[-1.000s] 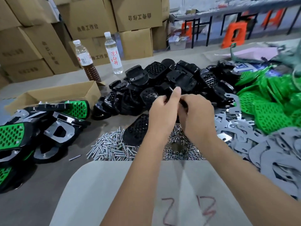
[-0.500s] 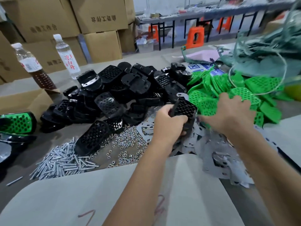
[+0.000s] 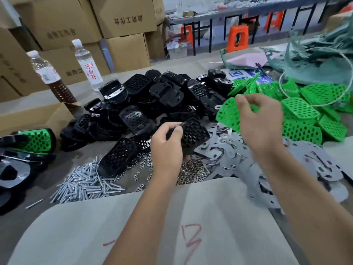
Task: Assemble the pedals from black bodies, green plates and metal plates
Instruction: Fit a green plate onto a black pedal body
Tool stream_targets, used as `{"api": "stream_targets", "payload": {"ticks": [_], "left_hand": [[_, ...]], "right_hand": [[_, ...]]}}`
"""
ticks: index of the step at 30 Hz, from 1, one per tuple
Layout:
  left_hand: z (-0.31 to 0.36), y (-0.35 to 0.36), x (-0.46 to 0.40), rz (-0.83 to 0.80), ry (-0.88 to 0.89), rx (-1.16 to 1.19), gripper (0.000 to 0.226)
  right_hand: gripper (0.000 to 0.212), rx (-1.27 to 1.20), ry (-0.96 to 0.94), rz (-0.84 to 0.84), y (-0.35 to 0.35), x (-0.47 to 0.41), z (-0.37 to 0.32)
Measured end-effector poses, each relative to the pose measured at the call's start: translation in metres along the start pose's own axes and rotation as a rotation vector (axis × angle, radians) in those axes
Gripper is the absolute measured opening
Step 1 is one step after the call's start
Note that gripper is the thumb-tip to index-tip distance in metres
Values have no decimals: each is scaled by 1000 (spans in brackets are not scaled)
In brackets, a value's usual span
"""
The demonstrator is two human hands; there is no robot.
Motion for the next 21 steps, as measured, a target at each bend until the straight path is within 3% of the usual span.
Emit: {"api": "stream_targets", "payload": {"ticks": [4,7,21], "left_hand": [[2,-38,3,36,70,-92,24],[6,-59,4,19,158,-179,30],[-5,-71,4,43,102,-72,31]], "right_hand": [[33,-355,163,-360,61,39,-9],[25,-520,196,-475,87,67,-7],[22,-601,59,-530,97,83,0]]}}
Point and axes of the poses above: each hand's wrist, its own x-axis away from the middle knuckle, its own y-axis out of the palm, z = x × y, the point moved 4 cm from there along -x, towards the middle knuckle, and after that the axes turned 2 degrees about -z, right-handed, at the moved point
